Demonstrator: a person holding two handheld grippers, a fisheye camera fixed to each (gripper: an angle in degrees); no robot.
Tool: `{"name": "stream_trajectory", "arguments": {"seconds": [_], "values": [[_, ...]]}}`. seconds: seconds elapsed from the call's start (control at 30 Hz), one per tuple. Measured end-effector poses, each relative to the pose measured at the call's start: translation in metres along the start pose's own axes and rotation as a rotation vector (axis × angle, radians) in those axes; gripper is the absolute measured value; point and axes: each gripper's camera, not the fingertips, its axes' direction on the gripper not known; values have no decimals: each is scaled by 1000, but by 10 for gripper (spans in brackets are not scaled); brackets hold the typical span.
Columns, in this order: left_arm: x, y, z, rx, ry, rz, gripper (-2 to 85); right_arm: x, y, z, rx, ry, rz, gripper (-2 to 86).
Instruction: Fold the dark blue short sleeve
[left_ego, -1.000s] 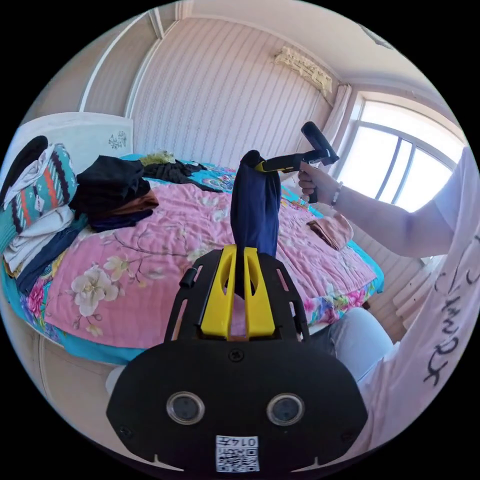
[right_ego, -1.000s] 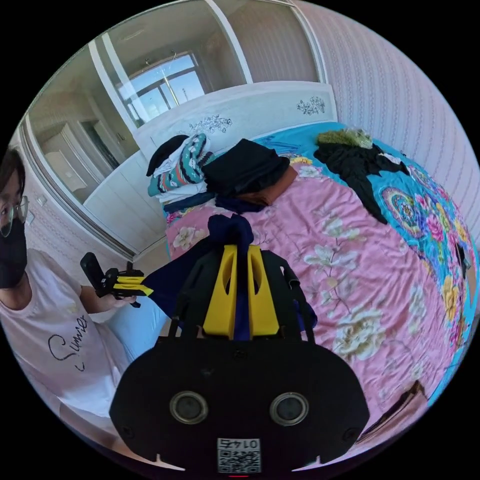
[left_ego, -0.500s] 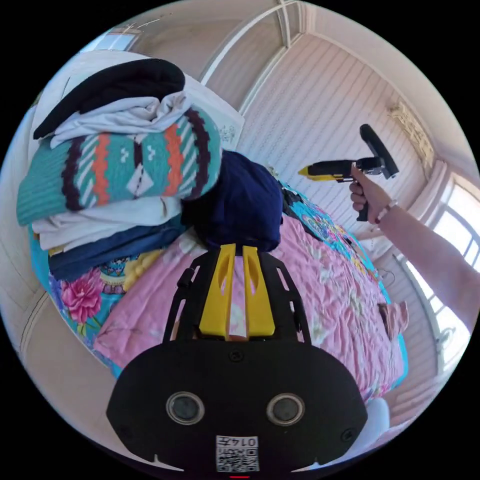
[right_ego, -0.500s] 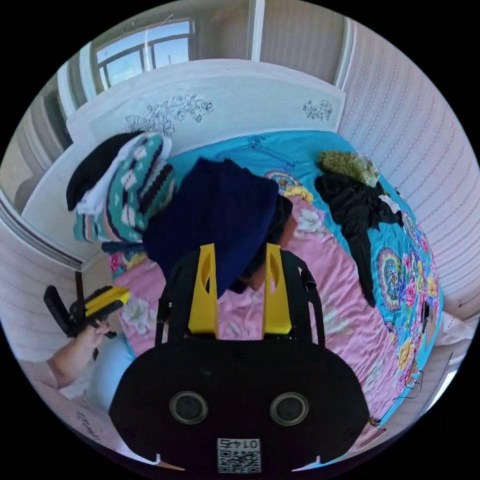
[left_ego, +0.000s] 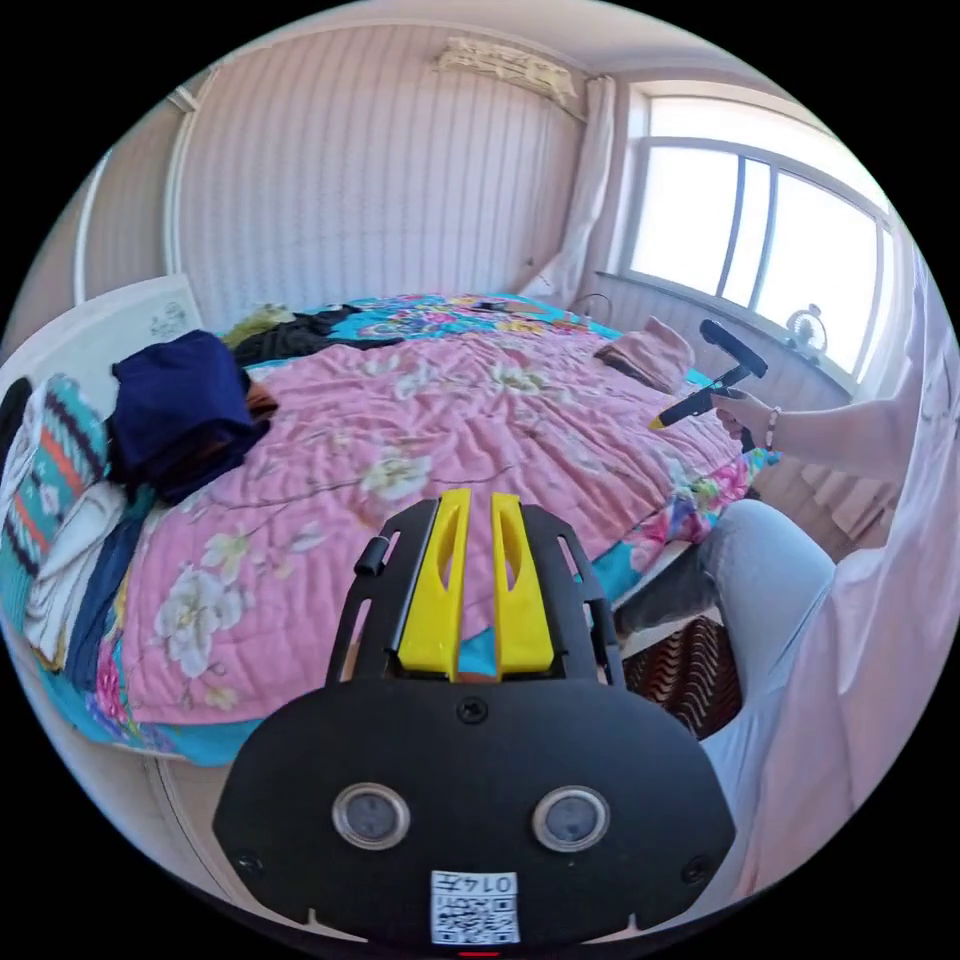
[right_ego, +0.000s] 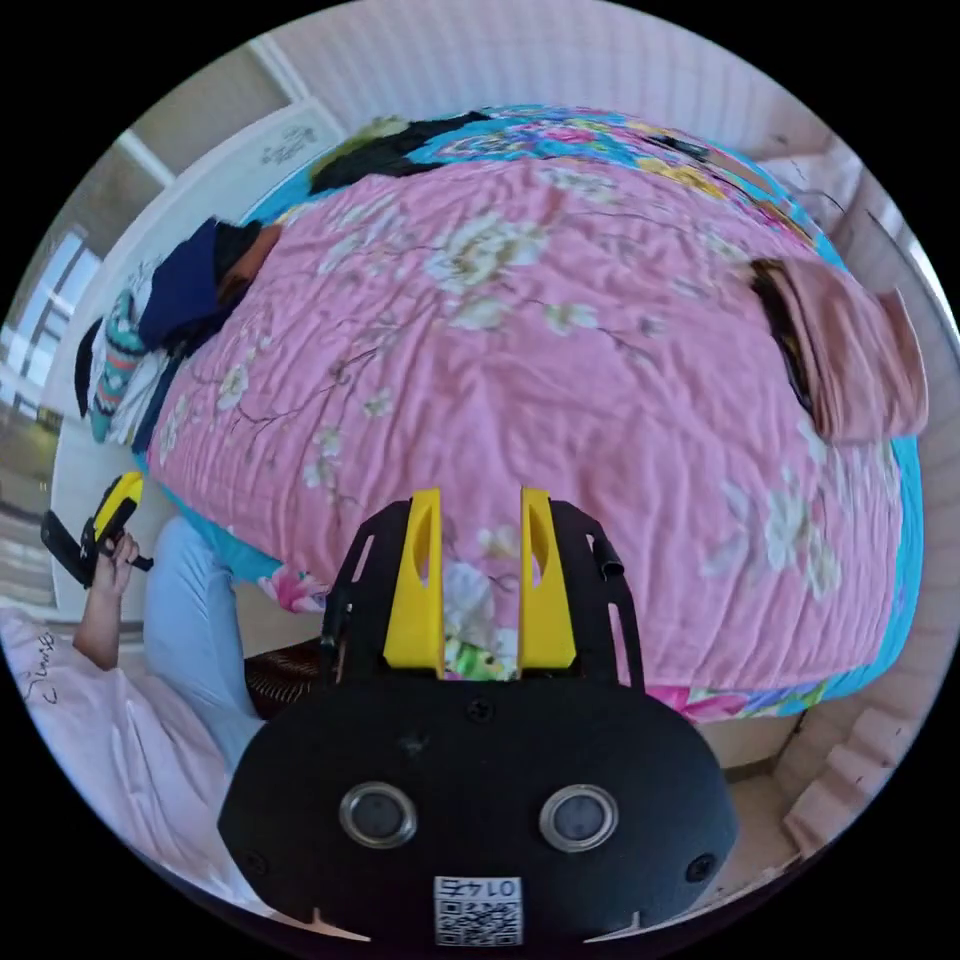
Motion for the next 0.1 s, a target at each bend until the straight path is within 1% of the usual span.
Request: {"name": "stream_trajectory", "arguments": {"seconds": [0.1], "values": [[39,-49,50,3,81,112,47,68,28,-27,117,-19,142,112]]}}
